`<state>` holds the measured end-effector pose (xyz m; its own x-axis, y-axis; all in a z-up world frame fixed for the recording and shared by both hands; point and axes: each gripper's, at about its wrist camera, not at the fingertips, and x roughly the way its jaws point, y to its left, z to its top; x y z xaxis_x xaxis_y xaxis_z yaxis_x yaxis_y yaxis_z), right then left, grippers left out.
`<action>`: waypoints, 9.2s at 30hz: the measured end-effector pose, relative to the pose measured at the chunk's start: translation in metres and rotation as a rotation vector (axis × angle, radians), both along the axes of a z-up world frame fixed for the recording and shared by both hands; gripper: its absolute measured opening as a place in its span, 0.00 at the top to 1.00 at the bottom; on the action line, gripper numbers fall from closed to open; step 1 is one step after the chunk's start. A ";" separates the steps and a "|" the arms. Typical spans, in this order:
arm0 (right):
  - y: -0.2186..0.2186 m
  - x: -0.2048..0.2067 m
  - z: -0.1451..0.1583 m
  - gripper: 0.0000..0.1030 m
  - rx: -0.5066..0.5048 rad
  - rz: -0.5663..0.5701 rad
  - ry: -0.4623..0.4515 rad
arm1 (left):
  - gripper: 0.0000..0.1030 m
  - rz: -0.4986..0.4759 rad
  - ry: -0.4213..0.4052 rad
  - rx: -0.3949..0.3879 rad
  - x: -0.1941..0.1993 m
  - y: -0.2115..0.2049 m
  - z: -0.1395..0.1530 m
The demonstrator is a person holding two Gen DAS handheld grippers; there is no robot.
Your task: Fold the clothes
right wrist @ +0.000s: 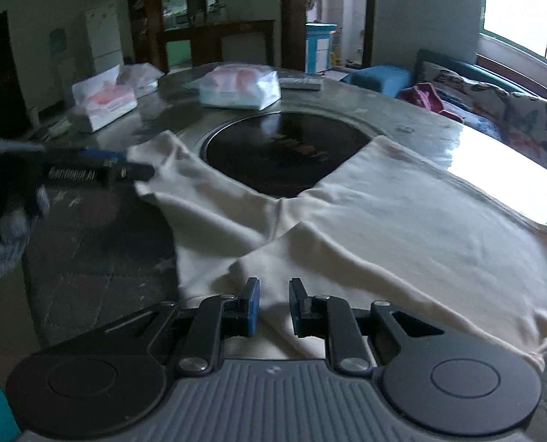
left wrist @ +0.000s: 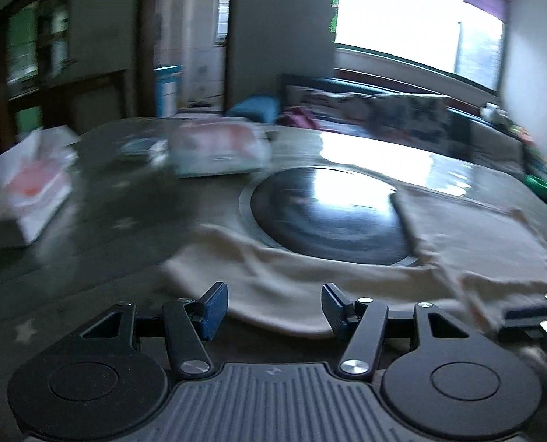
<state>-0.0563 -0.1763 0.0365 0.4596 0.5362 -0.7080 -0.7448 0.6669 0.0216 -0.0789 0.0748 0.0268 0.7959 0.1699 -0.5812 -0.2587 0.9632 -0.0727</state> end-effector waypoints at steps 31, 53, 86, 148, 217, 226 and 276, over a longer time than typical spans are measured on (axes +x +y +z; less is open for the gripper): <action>-0.085 -0.002 0.032 0.84 0.094 -0.247 -0.066 | 0.94 -0.088 -0.171 -0.173 0.036 -0.023 0.061; -0.179 -0.011 0.018 0.84 0.159 -0.526 -0.031 | 0.89 -0.744 -0.043 -0.241 0.049 -0.211 0.031; -0.135 0.013 0.020 0.93 0.145 -0.436 -0.061 | 0.60 -0.490 0.044 -0.167 0.042 -0.102 -0.009; -0.122 -0.015 0.003 0.88 0.030 -0.312 -0.010 | 0.56 -0.896 0.012 0.240 -0.026 -0.148 -0.003; -0.109 -0.047 0.043 0.89 -0.063 -0.067 -0.163 | 0.93 -0.929 -0.111 0.339 -0.039 -0.139 0.005; -0.116 -0.116 0.064 0.90 -0.072 0.008 -0.111 | 0.94 -0.961 -0.091 0.211 -0.086 -0.126 0.034; -0.109 0.129 -0.003 0.76 0.024 -0.327 -0.005 | 0.91 -0.677 0.051 0.157 0.158 -0.142 -0.016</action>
<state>0.0723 -0.2856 0.0339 0.6135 0.3766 -0.6941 -0.4916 0.8700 0.0375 0.0793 -0.0675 0.0112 0.7285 -0.2687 -0.6301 0.4030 0.9119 0.0770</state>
